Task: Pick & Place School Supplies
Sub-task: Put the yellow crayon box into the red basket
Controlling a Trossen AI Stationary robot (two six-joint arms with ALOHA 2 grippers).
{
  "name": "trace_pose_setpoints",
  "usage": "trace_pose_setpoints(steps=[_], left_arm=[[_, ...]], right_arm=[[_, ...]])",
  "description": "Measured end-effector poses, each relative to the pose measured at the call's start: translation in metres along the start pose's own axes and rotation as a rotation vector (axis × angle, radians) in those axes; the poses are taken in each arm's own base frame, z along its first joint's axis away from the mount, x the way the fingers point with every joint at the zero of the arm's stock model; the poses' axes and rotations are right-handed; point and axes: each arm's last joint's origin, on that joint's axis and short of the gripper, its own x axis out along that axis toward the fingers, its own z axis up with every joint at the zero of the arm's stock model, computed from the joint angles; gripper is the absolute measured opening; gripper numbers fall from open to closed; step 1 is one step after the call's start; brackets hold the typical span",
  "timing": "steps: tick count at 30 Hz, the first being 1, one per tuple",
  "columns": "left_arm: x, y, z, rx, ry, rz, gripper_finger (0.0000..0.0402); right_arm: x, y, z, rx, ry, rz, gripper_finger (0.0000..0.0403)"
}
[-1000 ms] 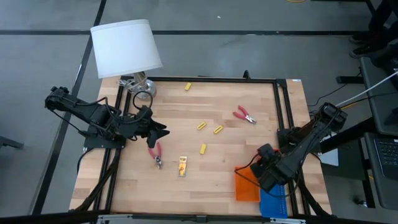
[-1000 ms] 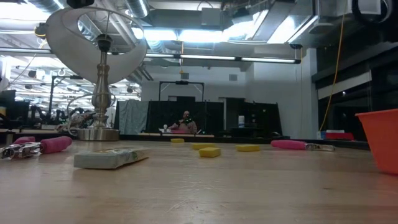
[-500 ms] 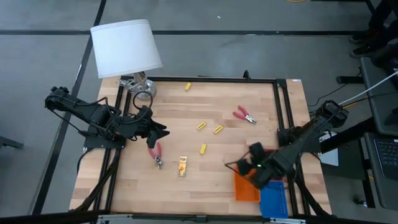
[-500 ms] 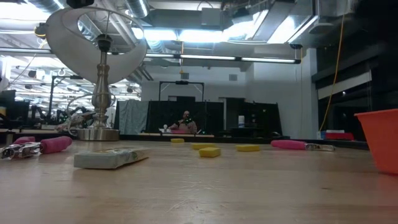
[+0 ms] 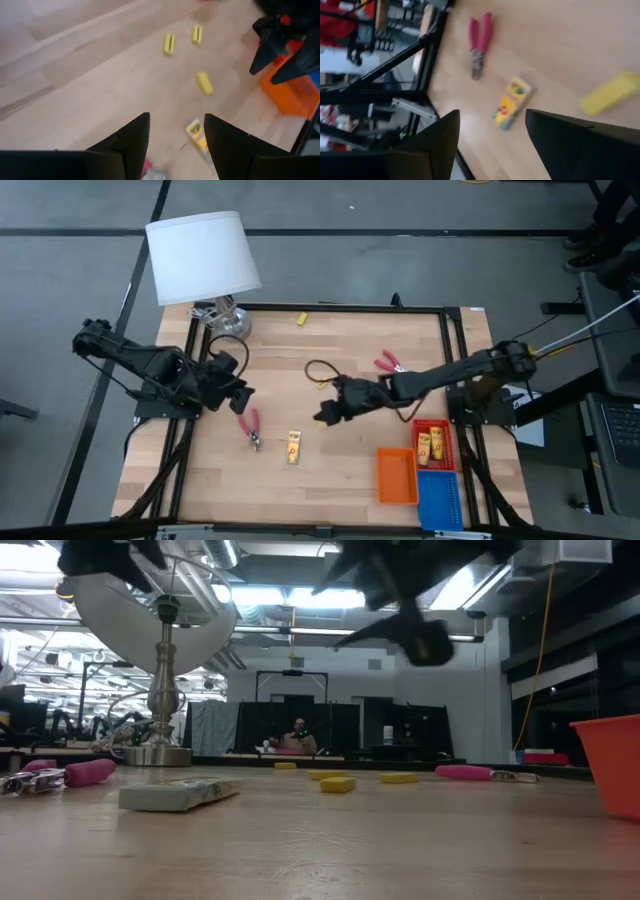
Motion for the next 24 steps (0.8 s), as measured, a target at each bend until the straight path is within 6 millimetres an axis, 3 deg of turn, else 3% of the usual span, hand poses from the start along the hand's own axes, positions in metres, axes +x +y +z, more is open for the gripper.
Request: trace_pose_setpoints(steps=[5,9,16,19,24], left_arm=[[0.000,-0.006,-0.011,0.108,0.100,-0.042,0.0184],[0.004,-0.017,-0.021,0.133,0.126,-0.073,0.0184],[0.049,-0.020,-0.040,-0.283,0.176,-0.122,0.0184],[0.066,-0.029,-0.048,-0.364,0.187,-0.191,0.0184],[0.091,-0.037,-0.065,-0.468,0.217,-0.092,0.0184]], right_arm=[[0.006,0.037,0.001,-0.092,0.006,0.095,0.0224],[-0.003,0.050,0.000,-0.101,-0.048,0.028,0.0224],[-0.024,0.051,-0.017,-0.100,-0.048,-0.242,0.0224],[-0.027,0.053,-0.032,-0.128,-0.035,-0.266,0.0224],[-0.033,0.049,-0.054,-0.185,0.028,-0.338,0.0224]])
